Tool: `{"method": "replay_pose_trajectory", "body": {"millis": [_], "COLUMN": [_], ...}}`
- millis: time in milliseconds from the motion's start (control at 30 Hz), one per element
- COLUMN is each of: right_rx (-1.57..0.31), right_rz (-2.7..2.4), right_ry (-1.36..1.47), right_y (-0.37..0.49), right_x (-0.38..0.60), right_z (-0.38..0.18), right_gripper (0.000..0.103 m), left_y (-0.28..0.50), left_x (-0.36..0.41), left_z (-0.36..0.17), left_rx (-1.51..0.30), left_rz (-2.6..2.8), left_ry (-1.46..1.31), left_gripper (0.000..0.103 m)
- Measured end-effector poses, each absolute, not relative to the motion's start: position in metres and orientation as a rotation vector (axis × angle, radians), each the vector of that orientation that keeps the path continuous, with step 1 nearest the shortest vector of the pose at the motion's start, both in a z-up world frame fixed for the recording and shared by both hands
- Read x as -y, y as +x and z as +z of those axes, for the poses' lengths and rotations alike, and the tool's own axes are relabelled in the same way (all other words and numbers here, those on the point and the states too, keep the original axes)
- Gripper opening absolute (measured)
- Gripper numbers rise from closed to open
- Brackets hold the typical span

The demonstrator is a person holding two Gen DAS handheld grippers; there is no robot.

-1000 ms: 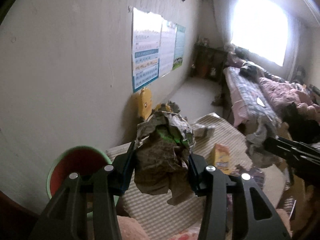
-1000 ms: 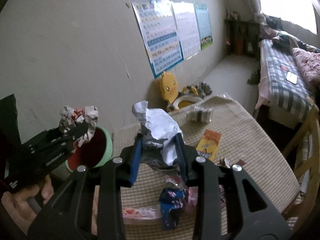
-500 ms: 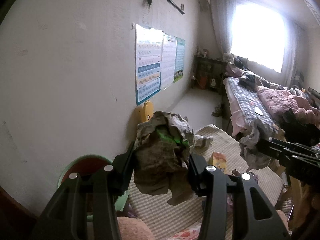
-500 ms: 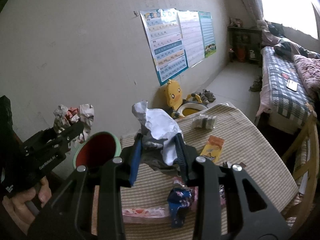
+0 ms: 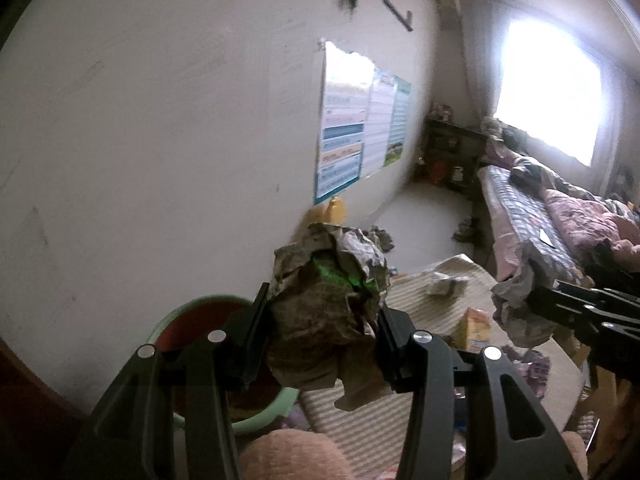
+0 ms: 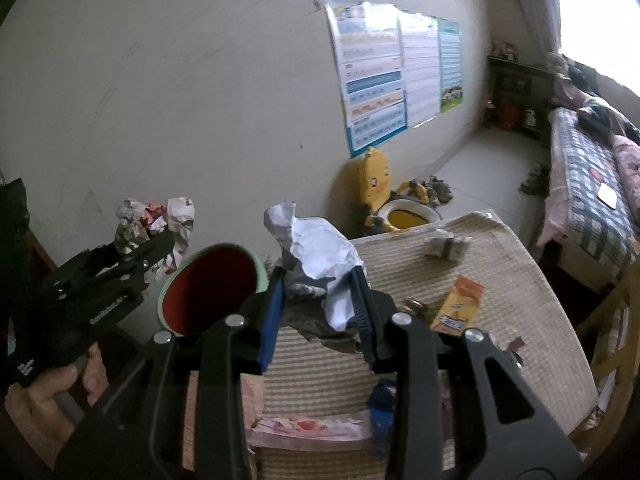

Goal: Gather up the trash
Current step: 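Carry both items to the green bin and release them inside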

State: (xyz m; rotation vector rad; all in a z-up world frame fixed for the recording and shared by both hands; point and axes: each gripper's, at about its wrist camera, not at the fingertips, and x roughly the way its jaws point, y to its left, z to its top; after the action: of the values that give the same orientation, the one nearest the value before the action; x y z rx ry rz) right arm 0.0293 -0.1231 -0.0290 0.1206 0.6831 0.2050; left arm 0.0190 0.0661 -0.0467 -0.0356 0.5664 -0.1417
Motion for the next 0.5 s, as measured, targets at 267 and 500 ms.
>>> {"method": "replay_pose_trajectory", "body": {"millis": [267,500], "right_rx": [-0.765,-0.905], "right_rz": [0.322,0.43], "right_ry": [0.11,0.155], "right_y": [0.065,0.111], "right_x": [0.072,0.023], "right_z": [-0.053,-0.1], "right_gripper": [0.033,0.033], "left_y": [0.036,0.054], "left_x": [-0.129,-0.184], "left_z": [-0.08,-0.131], "left_rx": [-0.651,-0.778], "left_rz": [-0.028,0.05], "left_ry": [-0.105,-0.176], "left_gripper": [0.044,0.044]}}
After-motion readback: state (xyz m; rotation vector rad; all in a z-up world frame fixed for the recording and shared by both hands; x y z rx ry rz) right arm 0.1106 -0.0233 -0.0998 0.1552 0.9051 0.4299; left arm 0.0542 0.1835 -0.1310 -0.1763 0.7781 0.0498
